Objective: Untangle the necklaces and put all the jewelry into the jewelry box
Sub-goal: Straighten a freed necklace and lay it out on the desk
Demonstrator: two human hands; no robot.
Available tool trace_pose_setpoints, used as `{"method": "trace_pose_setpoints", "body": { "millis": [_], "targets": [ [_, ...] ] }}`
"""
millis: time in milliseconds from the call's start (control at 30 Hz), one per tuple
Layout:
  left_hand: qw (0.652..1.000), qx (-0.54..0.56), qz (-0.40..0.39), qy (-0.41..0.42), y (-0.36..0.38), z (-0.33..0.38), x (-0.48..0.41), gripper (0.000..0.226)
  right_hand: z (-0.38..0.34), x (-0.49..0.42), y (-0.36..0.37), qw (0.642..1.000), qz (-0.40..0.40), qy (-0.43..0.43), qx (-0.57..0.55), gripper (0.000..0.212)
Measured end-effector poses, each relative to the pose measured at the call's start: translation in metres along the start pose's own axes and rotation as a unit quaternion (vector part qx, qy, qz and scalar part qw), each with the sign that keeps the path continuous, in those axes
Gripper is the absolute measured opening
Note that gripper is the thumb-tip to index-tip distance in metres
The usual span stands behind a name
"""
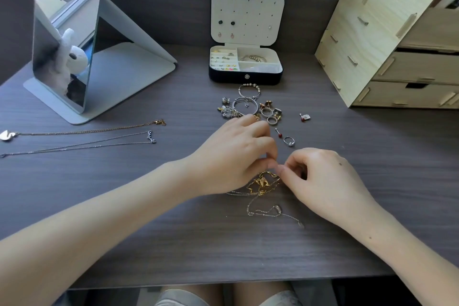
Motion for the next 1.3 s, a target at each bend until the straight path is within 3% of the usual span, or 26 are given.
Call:
{"method": "trace_pose_setpoints", "body": {
  "millis": [233,367,633,800,1100,1300],
  "targets": [
    [0.988,0.049,-0.117,-0.082,0.002,0.013,0.008,0.016,0.005,0.002,-0.004,1.0,0.02,0.011,-0.013,0.021],
    [0.979,0.059,-0.151,-0.122,0.001,0.011,0.009,0.02,0.009,0.005,-0.006,0.999,0.034,0.019,-0.02,0.02],
    [0.964,0.169,-0.024,-0.204,-0.043,0.022,0.04,0.017,0.013,0.007,0.001,0.999,0.037,0.021,-0.025,0.019],
    [0.956,0.165,-0.007,-0.243,-0.061,0.03,0.081,0.02,0.013,0.007,0.004,0.999,0.044,0.022,-0.022,0.019],
    [0.9,0.3,0.039,-0.315,-0.054,0.036,0.118,0.014,0.005,0.006,0.006,0.999,0.043,0.014,-0.015,0.019],
    [0.873,0.361,0.104,-0.31,-0.057,0.037,0.113,0.029,0.004,0.008,0.005,0.999,0.04,0.013,-0.007,0.018]
  ]
}}
Point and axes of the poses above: each hand's wrist, its own x-axis away from the middle knuckle, its own y-axis out of the palm, z = x × y, the point moved 2 cm from there along -x, towards the middle knuckle, and after that the axes turned 1 degree about y, right-handed, at the moved point
